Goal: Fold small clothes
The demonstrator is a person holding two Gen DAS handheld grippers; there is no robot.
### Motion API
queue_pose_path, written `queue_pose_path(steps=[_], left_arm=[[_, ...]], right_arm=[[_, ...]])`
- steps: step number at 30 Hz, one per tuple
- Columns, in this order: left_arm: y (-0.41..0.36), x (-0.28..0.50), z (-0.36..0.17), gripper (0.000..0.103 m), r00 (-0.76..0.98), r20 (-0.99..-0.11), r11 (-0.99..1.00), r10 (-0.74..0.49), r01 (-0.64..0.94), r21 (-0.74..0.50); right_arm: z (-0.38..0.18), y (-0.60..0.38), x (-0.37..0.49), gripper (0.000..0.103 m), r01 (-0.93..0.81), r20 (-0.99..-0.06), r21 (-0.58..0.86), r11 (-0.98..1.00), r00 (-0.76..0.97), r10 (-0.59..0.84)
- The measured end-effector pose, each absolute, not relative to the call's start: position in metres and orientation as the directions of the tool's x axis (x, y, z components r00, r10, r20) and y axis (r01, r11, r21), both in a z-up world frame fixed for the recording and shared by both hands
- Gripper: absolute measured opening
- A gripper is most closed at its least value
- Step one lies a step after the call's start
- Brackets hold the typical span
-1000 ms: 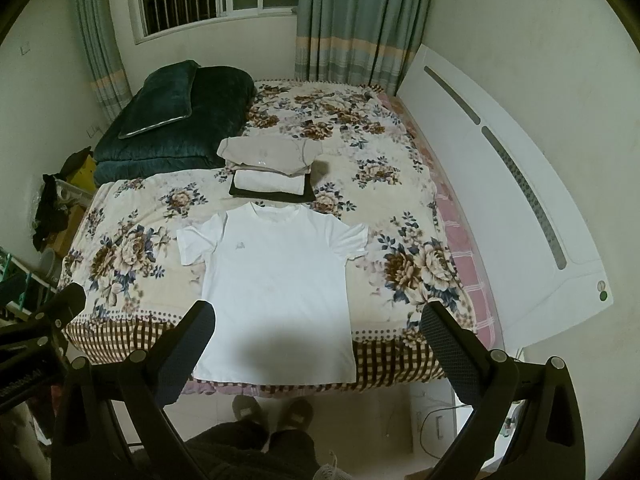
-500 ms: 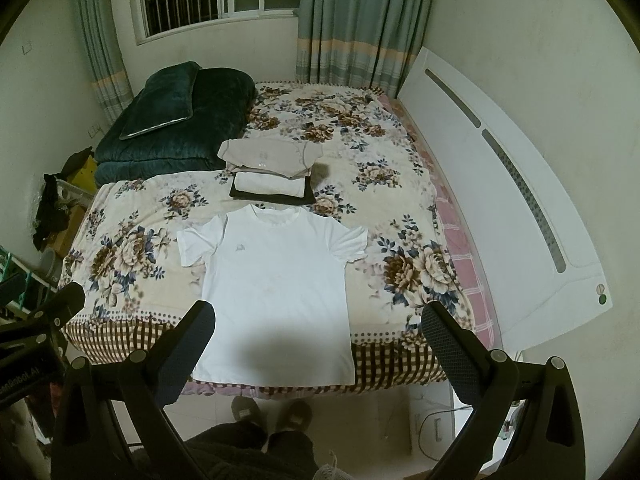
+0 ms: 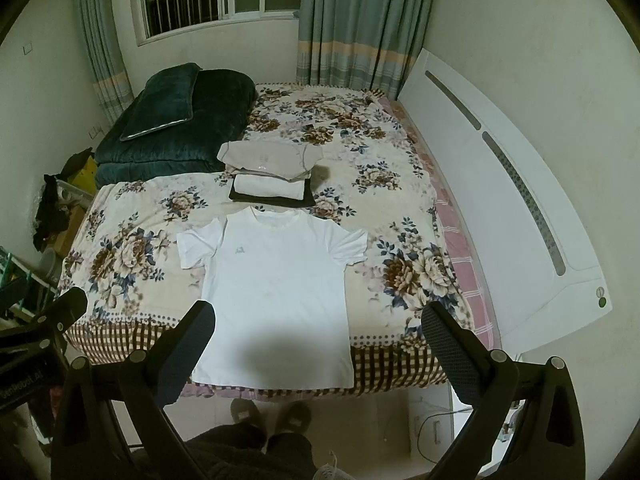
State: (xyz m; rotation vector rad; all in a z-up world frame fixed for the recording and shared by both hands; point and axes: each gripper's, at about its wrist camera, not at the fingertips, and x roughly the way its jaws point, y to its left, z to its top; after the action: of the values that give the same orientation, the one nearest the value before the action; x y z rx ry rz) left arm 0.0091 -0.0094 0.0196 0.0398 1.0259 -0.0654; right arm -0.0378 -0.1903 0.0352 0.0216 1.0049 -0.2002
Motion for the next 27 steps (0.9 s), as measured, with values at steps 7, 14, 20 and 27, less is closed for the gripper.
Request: queue_pose_path(steps=[7, 14, 20, 27], left_arm=[[-0.008, 0.008, 0.02, 0.103, 0.518, -0.855, 0.997, -0.039, 0.075, 0.0], [-0.011, 0.009, 0.021, 0.103, 0.518, -0.855, 0.997, -0.04, 0.077, 0.0], [-0.01, 0.009, 0.02, 0.103, 0.519, -0.854, 0.997, -0.041, 0.078, -0.001], [-0.019, 0.018, 0.021, 0.103, 0.511, -0.859, 0.997, -0.042, 0.083, 0.001]], right_arm=[[0.035, -0.19, -0.038, 0.103, 0.176, -0.839, -0.076, 0.982, 0.52, -0.158], [0.034, -0.189, -0.038, 0.103, 0.176, -0.841, -0.073, 0.982, 0.519, -0.156], [0.033, -0.189, -0.038, 0.103, 0.176, -0.84, -0.073, 0.982, 0.52, -0.156], [0.035, -0.19, -0.033, 0.103, 0.178, -0.842, -0.075, 0.981, 0.515, -0.158]])
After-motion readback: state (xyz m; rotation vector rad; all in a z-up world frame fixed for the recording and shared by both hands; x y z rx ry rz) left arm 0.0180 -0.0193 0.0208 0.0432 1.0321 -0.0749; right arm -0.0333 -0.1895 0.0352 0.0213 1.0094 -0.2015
